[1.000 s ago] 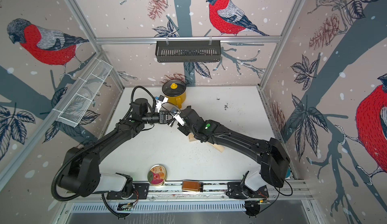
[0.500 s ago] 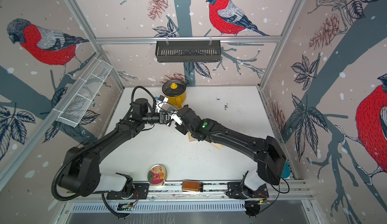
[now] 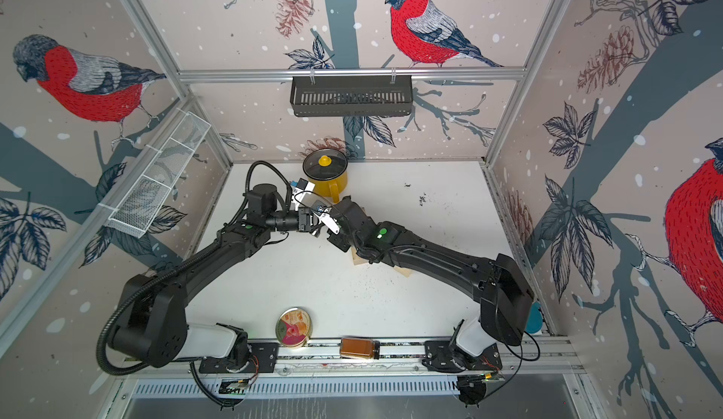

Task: Use a claw hammer to pull out a nail
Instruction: Pick up the hammer at the center of the board.

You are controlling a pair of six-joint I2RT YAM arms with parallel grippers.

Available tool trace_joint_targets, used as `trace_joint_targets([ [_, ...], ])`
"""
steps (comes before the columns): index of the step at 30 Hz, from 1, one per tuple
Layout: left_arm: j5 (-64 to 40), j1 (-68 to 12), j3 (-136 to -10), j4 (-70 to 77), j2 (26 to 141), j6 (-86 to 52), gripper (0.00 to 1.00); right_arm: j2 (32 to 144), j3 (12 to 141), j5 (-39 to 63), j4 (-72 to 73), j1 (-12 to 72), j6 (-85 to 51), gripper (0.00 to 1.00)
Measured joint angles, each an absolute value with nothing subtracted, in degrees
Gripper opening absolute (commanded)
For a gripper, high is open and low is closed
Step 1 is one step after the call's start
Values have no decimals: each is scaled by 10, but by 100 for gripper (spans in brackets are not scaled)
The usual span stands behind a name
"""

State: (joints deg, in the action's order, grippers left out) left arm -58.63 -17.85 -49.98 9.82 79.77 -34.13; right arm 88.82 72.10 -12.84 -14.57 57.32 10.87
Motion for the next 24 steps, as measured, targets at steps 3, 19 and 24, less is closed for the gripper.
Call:
trace_joint_targets([
  [3,-586,-178,-500,98,798,-341,16,889,721,-129,-146,573,109,1],
  [19,-611,-163,-478,147,795,-393,0,888,716,-131,-131,577,107,29],
  [24,-614,-162,-474,164,792,-412,0,883,709,-137,-124,577,105,45],
])
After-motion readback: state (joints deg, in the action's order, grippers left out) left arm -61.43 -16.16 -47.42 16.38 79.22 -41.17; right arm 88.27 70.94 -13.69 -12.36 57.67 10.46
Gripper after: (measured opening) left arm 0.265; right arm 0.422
